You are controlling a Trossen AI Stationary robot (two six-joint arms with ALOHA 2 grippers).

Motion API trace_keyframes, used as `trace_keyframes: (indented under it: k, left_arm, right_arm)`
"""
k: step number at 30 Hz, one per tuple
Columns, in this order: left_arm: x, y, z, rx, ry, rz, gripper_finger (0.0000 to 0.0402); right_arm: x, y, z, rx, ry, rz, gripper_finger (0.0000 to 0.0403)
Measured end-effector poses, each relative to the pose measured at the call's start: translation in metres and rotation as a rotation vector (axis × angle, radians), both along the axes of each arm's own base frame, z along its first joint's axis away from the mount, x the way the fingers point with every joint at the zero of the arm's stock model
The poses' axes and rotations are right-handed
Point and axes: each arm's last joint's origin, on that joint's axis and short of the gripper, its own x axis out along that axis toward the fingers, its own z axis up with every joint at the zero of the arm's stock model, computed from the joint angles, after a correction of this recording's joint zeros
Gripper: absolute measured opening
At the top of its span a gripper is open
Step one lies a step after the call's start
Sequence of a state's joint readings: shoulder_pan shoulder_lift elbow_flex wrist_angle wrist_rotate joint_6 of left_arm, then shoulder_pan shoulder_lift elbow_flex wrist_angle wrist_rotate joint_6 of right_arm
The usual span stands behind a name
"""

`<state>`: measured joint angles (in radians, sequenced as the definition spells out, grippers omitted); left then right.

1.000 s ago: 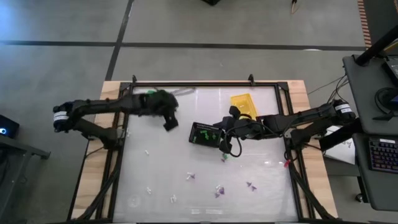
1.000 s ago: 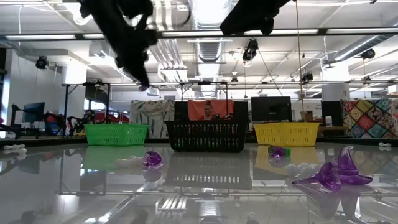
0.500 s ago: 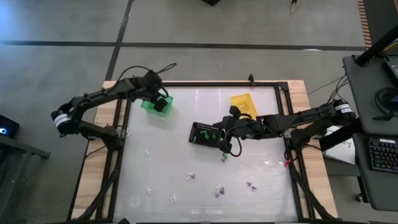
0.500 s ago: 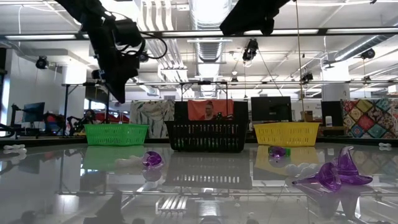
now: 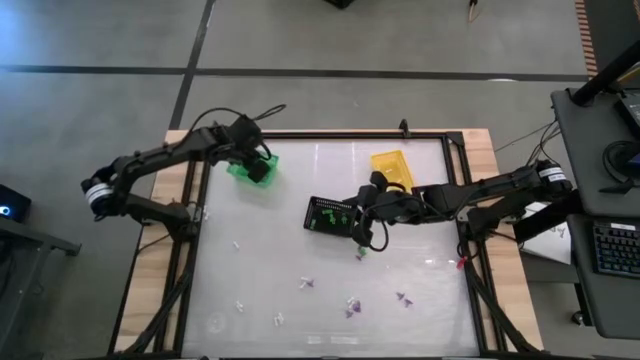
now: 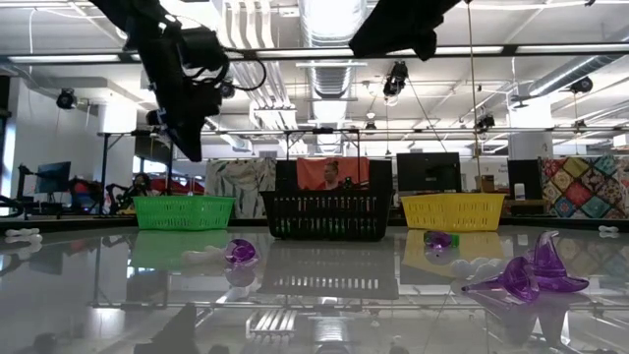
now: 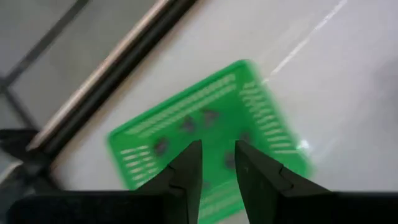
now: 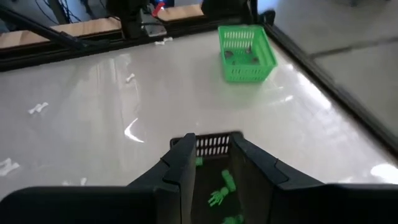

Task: Sort Halloween decoration
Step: Put the purple witch hat toy into the green bin

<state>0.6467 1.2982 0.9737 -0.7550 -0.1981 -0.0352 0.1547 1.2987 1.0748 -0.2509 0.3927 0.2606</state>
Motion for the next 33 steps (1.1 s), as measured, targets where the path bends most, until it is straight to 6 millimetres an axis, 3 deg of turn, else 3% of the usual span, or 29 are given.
trace_keyframes:
  k: [6, 14, 22, 28, 33]
  left_arm:
    - [0.015, -0.023, 0.012, 0.009, -0.122, -0.103, 0.0081]
    - [0.035, -0.072, 0.039, 0.105, -0.319, -0.337, 0.0081]
    - [0.040, -0.116, 0.060, 0.150, -0.472, -0.532, 0.0082]
    - [0.038, -0.126, 0.063, 0.146, -0.491, -0.568, 0.0082]
    - [0.039, -0.126, 0.062, 0.144, -0.487, -0.569, 0.0082]
  right_arm:
    - [-0.009, 0.001, -0.013, 0.211, 0.112, -0.075, 0.0091]
    - [-0.019, 0.006, -0.036, 0.548, 0.349, -0.172, 0.0091]
    - [-0.015, 0.016, -0.075, 0.723, 0.636, -0.270, 0.0091]
    - [-0.020, 0.031, -0.092, 0.756, 0.801, -0.304, 0.0091]
    - [-0.028, 0.051, -0.093, 0.814, 0.866, -0.318, 0.0091]
